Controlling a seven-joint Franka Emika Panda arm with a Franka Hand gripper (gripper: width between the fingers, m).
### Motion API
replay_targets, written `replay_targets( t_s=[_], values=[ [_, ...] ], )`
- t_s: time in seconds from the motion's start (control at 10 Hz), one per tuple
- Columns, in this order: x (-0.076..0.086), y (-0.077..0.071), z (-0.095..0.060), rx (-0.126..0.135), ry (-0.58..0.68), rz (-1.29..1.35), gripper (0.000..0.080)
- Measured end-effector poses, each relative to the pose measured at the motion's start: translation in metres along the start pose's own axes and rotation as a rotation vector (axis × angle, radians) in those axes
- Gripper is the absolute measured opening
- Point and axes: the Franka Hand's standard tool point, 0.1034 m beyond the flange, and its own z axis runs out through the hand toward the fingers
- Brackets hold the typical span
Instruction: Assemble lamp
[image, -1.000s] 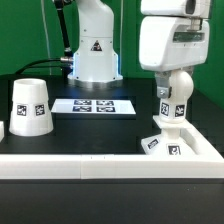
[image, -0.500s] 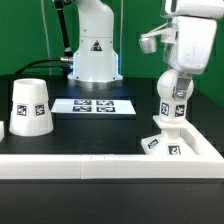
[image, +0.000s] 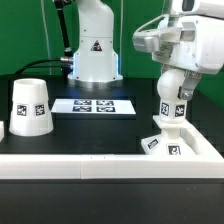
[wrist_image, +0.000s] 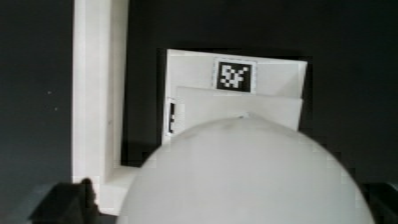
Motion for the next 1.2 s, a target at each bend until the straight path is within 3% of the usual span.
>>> replay_targets(
  t_s=[0.1,0.6,1.2],
  values=[
    [-0.0003,-0.0004,0.0007,0.002,-0.001,0.0,0.0574],
    [-0.0093,-0.0011,0.0019,0.013,-0.004,0.12,0.0576],
    [-0.0071,-0.0016,0.0018,0.013,-0.008,0.735,0.0577]
  ],
)
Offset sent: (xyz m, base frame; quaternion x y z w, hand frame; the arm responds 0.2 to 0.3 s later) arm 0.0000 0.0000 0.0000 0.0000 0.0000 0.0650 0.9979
